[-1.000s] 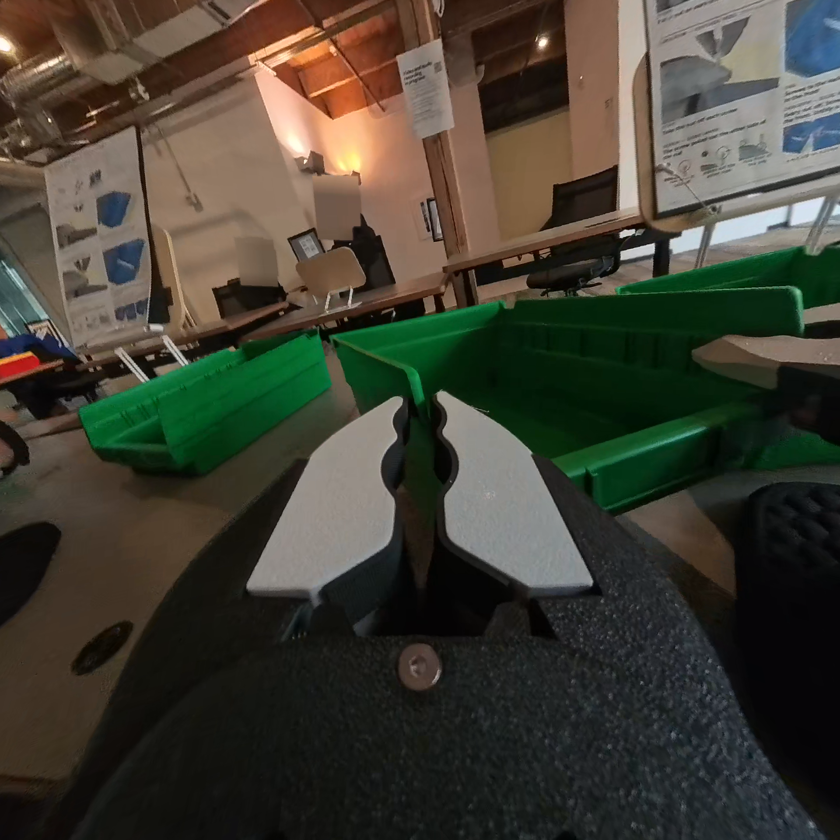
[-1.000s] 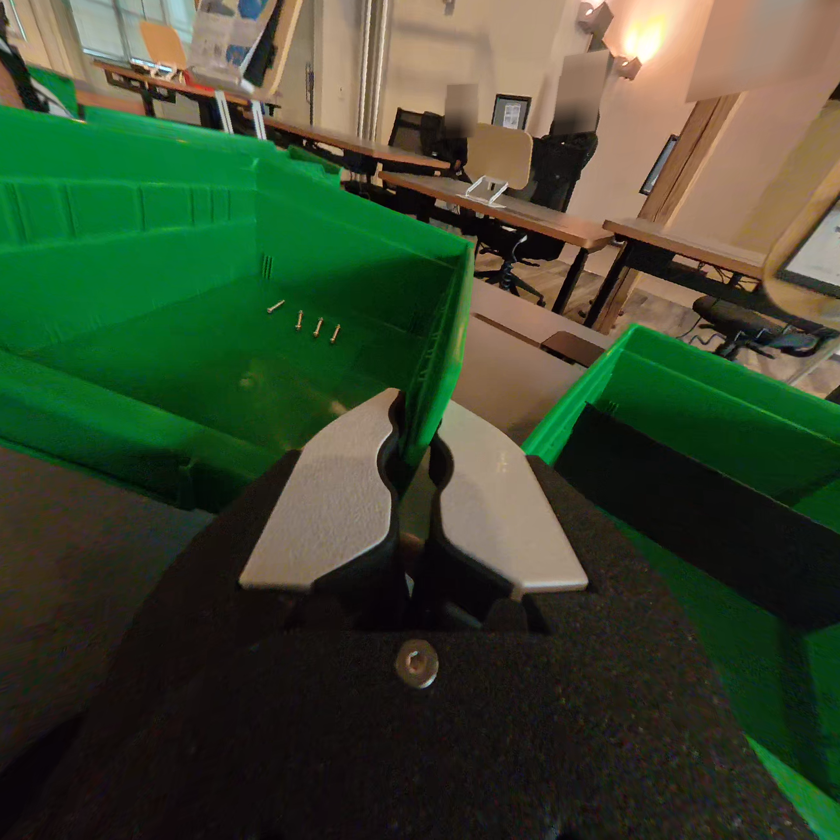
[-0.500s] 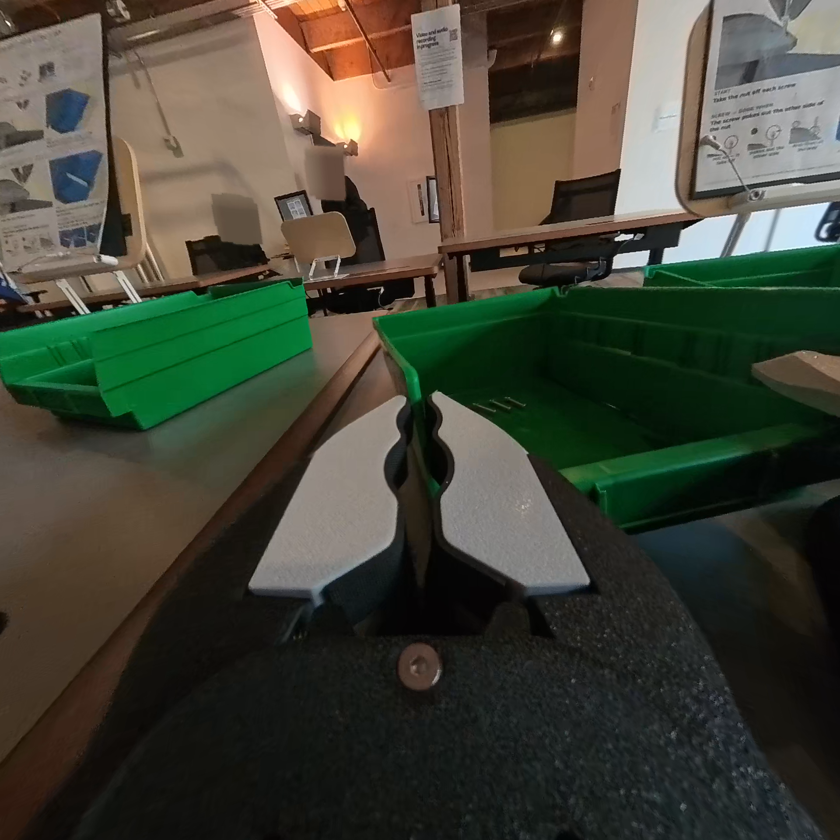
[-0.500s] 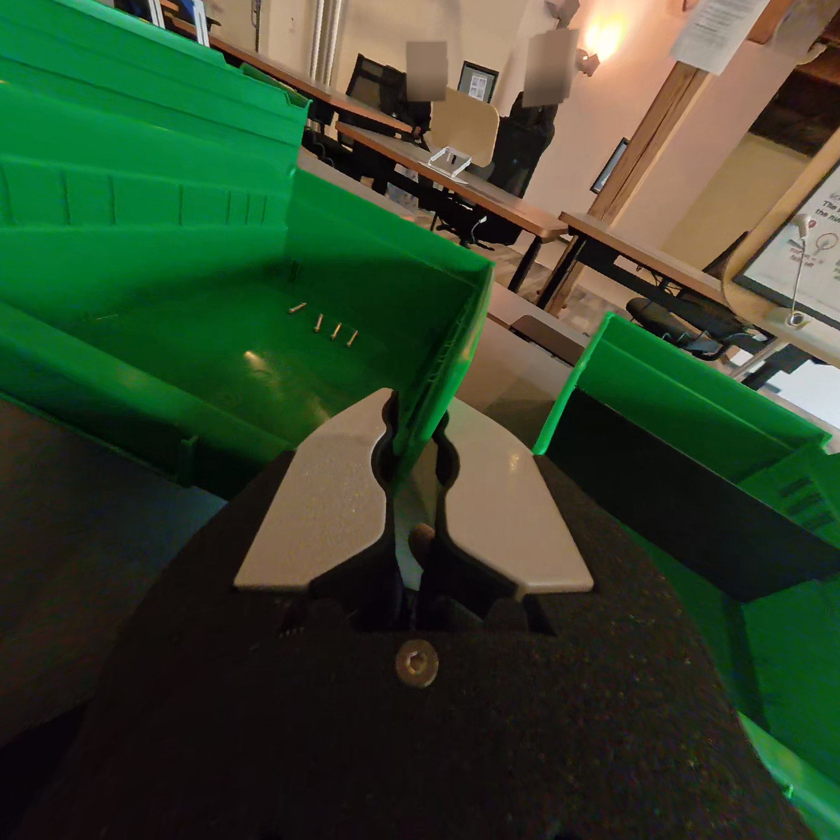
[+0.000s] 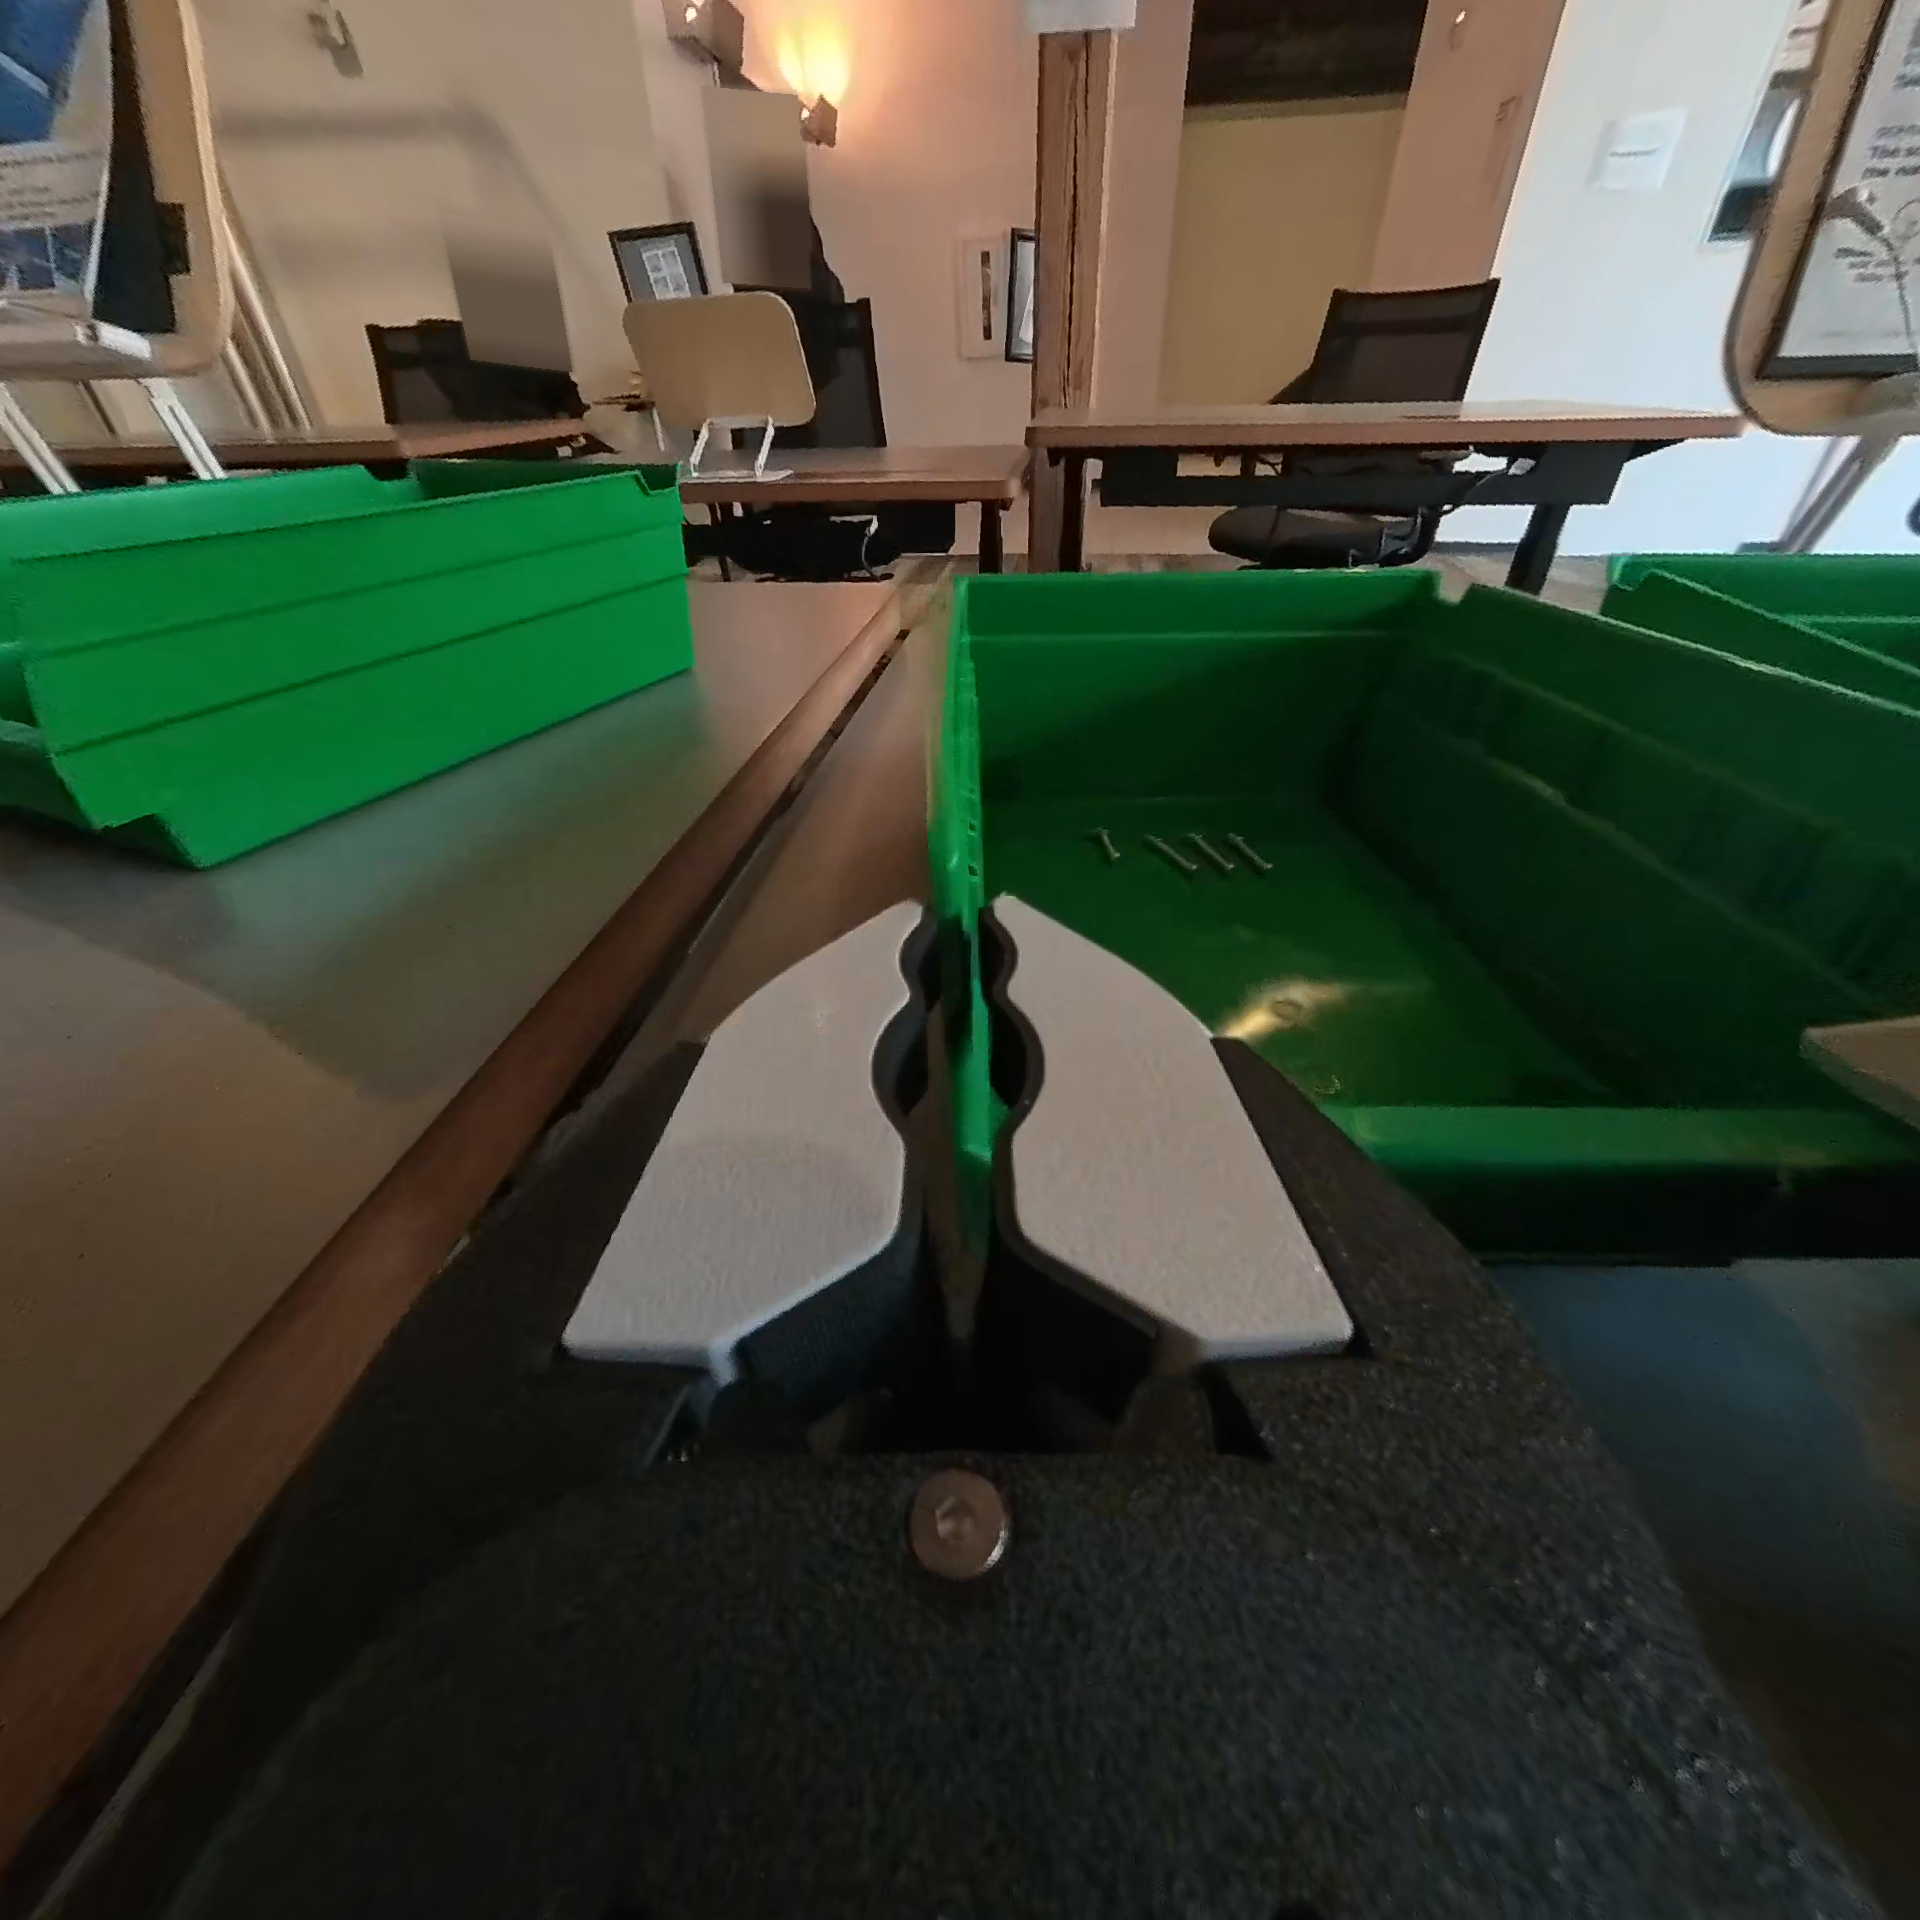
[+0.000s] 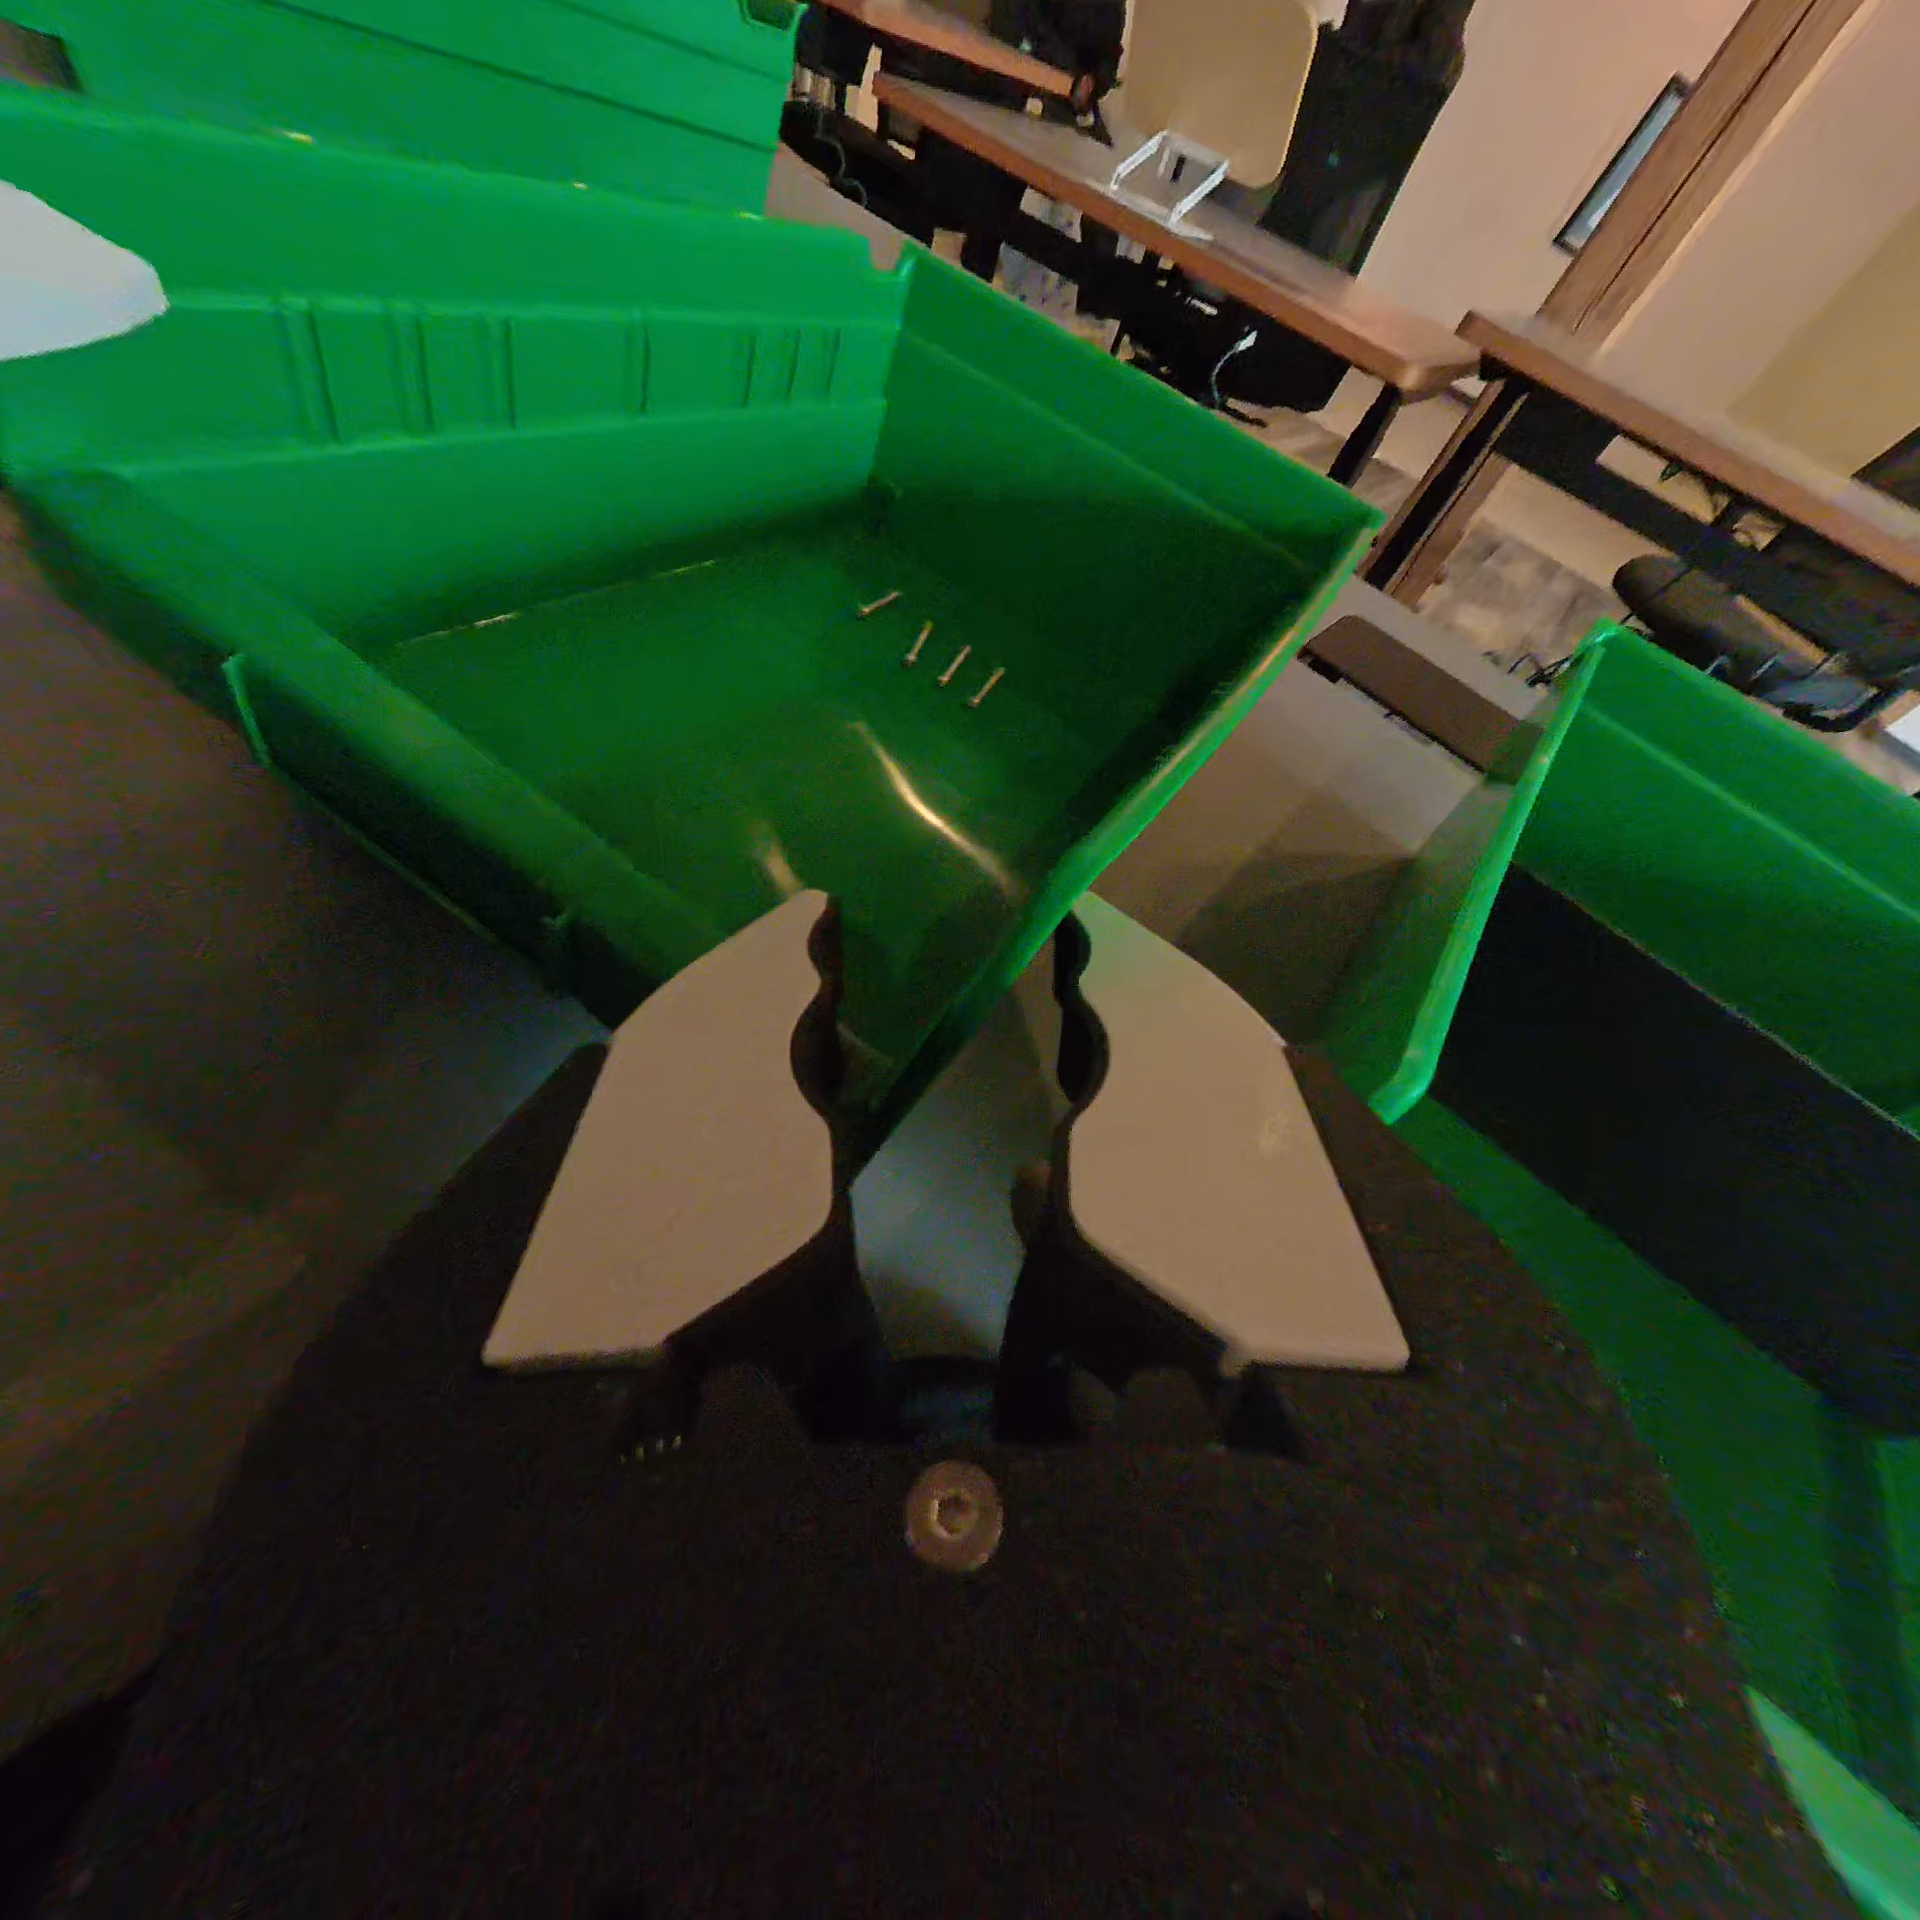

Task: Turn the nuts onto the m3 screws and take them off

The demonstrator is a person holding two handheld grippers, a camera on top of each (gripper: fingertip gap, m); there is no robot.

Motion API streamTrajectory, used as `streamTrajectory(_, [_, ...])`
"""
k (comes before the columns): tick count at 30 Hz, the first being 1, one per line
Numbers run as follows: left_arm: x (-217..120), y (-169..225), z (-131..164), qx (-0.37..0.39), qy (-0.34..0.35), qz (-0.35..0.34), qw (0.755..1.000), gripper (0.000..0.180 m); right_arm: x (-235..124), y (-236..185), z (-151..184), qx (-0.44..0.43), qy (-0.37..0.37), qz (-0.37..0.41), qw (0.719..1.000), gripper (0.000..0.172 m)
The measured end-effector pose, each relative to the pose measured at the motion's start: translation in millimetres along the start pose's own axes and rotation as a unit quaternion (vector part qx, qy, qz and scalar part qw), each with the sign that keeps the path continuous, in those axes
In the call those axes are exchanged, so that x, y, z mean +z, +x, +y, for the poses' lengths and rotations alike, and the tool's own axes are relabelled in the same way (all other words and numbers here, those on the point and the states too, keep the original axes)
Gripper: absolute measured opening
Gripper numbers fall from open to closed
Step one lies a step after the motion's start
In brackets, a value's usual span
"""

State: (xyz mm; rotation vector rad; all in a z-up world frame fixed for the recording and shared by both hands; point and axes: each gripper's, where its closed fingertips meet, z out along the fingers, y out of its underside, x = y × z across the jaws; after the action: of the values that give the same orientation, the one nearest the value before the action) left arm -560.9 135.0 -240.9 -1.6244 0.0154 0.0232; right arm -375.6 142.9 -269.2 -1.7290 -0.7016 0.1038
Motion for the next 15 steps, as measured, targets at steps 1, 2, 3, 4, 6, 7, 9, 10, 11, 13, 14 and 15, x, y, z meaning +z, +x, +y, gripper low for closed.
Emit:
streamTrajectory(1, [3, 0, 1, 0.000, -0.003, -0.001, 1.000, 0.007, 1, -1, 1, 0.003, -0.004, -0.003, 1.000, 0.039])
streamTrajectory(2, [6, 1, 2, 0.001, -0.006, 0.000, 1.000, 0.008, 1, -1, 1, 0.006, -0.006, -0.006, 1.000, 0.041])
streamTrajectory(3, [8, 1, 2, 0.003, -0.008, 0.001, 1.000, 0.009, 2, -1, 1, 0.011, -0.008, -0.010, 1.000, 0.042])
streamTrajectory(4, [10, 3, 4, 0.003, -0.011, 0.004, 1.000, 0.011, 3, -1, 2, 0.015, -0.012, -0.014, 1.000, 0.045])
streamTrajectory(6, [12, 6, 7, 0.003, -0.019, 0.008, 1.000, 0.014, 4, -1, 5, 0.023, -0.021, -0.022, 0.999, 0.048])
streamTrajectory(7, [12, 7, 9, 0.006, -0.023, 0.010, 1.000, 0.016, 5, -2, 6, 0.028, -0.026, -0.027, 0.999, 0.050])
streamTrajectory(9, [13, 9, 10, 0.013, -0.028, 0.012, 0.999, 0.018, 5, -2, 7, 0.039, -0.030, -0.034, 0.998, 0.054])
streamTrajectory(10, [13, 10, 10, 0.013, -0.027, 0.014, 0.999, 0.018, 5, -2, 6, 0.044, -0.030, -0.039, 0.998, 0.056])
streamTrajectory(11, [13, 10, 9, 0.011, -0.025, 0.017, 0.999, 0.018, 5, -3, 6, 0.047, -0.029, -0.043, 0.998, 0.059])
streamTrajectory(13, [13, 12, 8, 0.004, -0.020, 0.025, 0.999, 0.020, 3, -1, 1, 0.049, -0.014, -0.039, 0.998, 0.065])
streamTrajectory(14, [13, 13, 7, 0.003, -0.019, 0.027, 0.999, 0.021, 1, -2, -2, 0.051, -0.005, -0.039, 0.998, 0.067])
streamTrajectory(15, [13, 12, 7, 0.003, -0.019, 0.026, 0.999, 0.023, -1, -2, -4, 0.055, 0.001, -0.040, 0.998, 0.068])
